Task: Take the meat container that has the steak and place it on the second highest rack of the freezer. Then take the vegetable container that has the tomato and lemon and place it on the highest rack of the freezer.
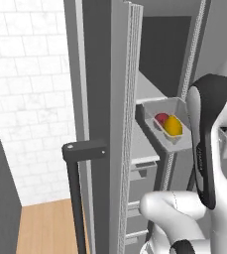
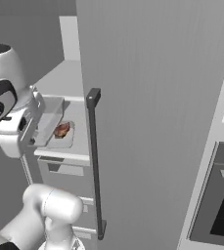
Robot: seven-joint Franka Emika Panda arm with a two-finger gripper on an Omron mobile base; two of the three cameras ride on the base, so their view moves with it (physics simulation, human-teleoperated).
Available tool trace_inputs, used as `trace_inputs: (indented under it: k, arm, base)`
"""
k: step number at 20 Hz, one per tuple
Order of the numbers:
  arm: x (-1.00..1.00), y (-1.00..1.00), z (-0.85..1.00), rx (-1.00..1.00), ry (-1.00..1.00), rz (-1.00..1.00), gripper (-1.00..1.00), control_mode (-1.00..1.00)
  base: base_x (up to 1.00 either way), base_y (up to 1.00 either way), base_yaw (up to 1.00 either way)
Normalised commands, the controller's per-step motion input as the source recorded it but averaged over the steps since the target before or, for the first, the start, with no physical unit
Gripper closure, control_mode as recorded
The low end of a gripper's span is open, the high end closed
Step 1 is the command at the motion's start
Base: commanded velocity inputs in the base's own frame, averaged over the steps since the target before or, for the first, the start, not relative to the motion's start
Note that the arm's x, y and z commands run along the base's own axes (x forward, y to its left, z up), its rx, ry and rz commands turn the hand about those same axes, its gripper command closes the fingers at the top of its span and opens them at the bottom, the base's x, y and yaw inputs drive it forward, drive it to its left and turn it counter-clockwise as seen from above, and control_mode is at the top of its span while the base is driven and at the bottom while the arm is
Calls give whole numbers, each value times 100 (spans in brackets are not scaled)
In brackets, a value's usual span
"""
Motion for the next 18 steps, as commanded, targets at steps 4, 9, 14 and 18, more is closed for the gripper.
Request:
trace_inputs:
  k: [4,9,14,18]
  arm:
    - [99,14,0,14,0,-16,100,-100]
    - [98,51,0,2,-1,-2,100,-100]
    - [93,27,0,0,0,0,100,-100]
    - [100,7,-2,0,0,0,100,-100]
  base:
    - [0,0,0]
    - [0,0,0]
    - [0,0,0]
    - [0,0,0]
